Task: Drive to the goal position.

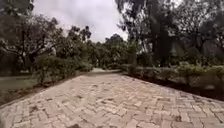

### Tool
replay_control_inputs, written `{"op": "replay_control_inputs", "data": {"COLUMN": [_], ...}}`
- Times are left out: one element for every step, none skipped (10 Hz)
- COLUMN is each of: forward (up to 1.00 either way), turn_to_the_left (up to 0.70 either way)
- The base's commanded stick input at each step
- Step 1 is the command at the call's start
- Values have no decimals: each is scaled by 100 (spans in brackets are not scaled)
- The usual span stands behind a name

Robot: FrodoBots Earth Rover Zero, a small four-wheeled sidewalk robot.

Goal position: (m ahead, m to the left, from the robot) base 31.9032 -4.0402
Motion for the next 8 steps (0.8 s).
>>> {"op": "replay_control_inputs", "data": {"forward": [70,70,70,70,70,70,70,70], "turn_to_the_left": [0,0,0,0,0,0,0,0]}}
